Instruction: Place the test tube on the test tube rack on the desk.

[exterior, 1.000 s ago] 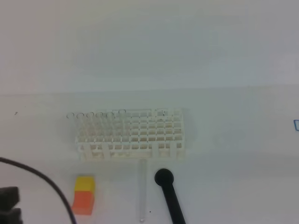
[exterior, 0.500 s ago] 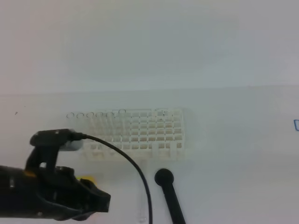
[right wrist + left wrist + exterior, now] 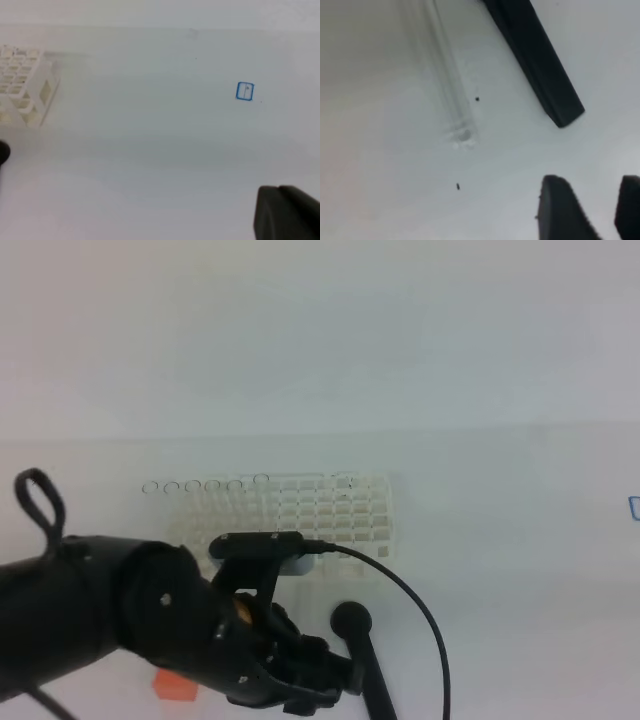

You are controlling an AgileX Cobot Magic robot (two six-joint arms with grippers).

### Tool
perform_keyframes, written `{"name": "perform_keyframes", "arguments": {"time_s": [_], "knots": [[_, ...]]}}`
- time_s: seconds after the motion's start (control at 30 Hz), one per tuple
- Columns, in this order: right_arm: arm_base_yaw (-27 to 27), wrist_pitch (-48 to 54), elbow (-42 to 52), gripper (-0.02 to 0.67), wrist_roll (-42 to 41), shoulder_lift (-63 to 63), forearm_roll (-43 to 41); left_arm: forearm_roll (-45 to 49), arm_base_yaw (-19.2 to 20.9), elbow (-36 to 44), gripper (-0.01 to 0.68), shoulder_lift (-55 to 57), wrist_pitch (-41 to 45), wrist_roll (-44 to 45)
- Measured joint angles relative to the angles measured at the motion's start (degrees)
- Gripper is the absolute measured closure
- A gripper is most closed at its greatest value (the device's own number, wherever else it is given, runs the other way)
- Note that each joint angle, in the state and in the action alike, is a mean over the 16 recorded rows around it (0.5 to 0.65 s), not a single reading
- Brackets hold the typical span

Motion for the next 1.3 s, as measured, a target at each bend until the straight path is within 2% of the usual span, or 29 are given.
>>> {"name": "perform_keyframes", "arguments": {"time_s": [0.17,0.33,0.73,1.3], "knots": [[0.00,0.01,0.00,0.650,0.00,0.00,0.03,4.19,-1.15,-2.59,0.319,5.16,0.62,-5.31],[0.00,0.01,0.00,0.650,0.00,0.00,0.05,8.37,-1.29,-4.42,0.281,8.95,1.17,-9.15],[0.00,0.01,0.00,0.650,0.00,0.00,0.05,13.14,-1.29,-8.81,0.252,14.97,2.55,-11.75],[0.00,0.01,0.00,0.650,0.00,0.00,0.05,15.98,-1.29,-10.67,0.253,19.63,3.28,-14.31]]}}
